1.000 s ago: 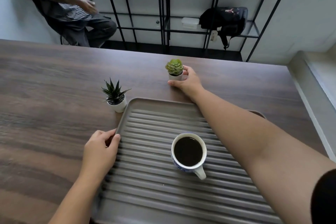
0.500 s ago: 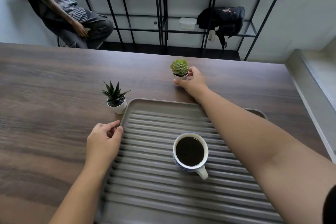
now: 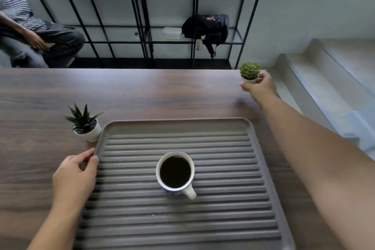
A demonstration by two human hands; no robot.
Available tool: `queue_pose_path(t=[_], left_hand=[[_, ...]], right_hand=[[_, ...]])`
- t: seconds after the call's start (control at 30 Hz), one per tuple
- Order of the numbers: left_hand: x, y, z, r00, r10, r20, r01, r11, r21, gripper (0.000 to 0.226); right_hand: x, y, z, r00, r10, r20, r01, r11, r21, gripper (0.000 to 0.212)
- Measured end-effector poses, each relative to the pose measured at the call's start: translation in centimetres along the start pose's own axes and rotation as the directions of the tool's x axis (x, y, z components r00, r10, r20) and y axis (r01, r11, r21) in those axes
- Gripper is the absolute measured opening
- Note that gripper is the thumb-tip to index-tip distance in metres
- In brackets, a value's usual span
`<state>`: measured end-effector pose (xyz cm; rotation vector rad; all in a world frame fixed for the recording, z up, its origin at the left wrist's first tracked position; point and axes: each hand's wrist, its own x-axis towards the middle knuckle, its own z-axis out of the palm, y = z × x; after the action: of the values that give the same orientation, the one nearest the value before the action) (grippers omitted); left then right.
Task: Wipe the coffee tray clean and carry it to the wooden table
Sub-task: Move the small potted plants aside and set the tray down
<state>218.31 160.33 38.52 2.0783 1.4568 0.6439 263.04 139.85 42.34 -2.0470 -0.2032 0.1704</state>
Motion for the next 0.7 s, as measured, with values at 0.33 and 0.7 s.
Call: queue_pose_path(t=[0.33, 0.7], left_hand=[[-0.3, 0.1, 0.5, 0.998, -0.056, 0.011, 0.057, 0.997, -0.047, 0.026], [-0.1, 0.5, 0.1, 0.996, -0.088, 0.014, 0.089, 0.995, -0.054, 0.027]], right_hand=[[2.4, 2.3, -1.7, 0.994, 0.058, -0.098, -0.061, 0.998, -0.03, 0.066], [1.9, 3.0, -0.6, 0.99, 0.117, -0.082, -0.116, 0.993, 0.013, 0.085]])
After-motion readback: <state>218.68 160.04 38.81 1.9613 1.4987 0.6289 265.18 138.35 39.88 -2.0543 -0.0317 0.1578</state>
